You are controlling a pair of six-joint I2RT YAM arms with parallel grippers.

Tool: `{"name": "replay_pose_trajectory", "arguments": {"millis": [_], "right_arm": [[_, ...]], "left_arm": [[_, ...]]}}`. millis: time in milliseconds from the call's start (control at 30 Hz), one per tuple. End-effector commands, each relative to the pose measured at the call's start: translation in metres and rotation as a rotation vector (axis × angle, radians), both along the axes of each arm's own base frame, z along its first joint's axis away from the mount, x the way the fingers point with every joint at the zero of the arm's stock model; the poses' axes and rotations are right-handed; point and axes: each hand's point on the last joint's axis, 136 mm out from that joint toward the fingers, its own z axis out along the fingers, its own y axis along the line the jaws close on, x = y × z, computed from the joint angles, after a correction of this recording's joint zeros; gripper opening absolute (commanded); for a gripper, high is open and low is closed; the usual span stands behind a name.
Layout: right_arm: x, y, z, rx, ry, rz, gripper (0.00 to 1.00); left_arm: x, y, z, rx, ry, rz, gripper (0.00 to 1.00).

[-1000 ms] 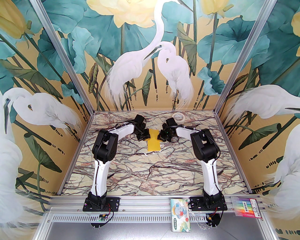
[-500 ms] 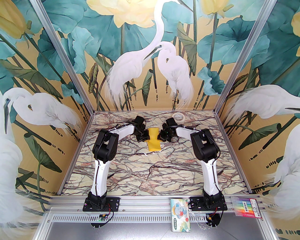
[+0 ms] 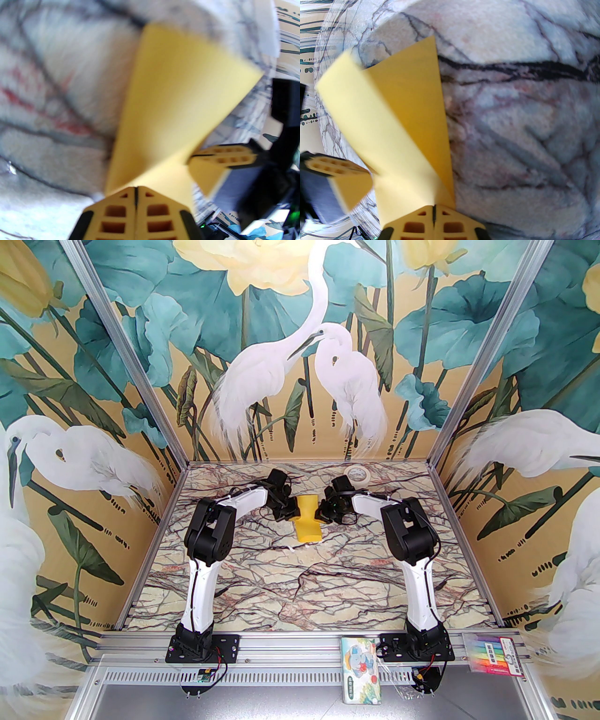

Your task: Fold a paper plane with a square sheet of paper (fold left side to right side)

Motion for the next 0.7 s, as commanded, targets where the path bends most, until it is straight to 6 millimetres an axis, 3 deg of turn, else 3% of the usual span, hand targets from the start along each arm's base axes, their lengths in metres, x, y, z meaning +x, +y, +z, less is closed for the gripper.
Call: {"name": "replay_pose_trajectory", "arguments": {"millis": [0, 333, 367, 667], "right_arm": [[-0.013, -0.013, -0.032, -0.098, 0.064, -0.003, 0.00], [-0.012, -0.012, -0.033, -0.100, 0.066, -0.002, 0.00], [-0.012, -0.012, -0.033, -0.100, 0.064, -0.002, 0.00], [-0.012, -0.012, -0.032, -0.102, 0.065, -0.003, 0.00]], "left_arm": [[0.014, -0.006, 0.008, -0.048, -0.014, 0.001, 0.06], [0.033, 0.001, -0.005, 0.002, -0.009, 0.005, 0.07], [0.032, 0.003, -0.020, 0.022, 0.013, 0.006, 0.07], [0.029, 0.021, -0.050, 0.080, 0.052, 0.014, 0.05]]}}
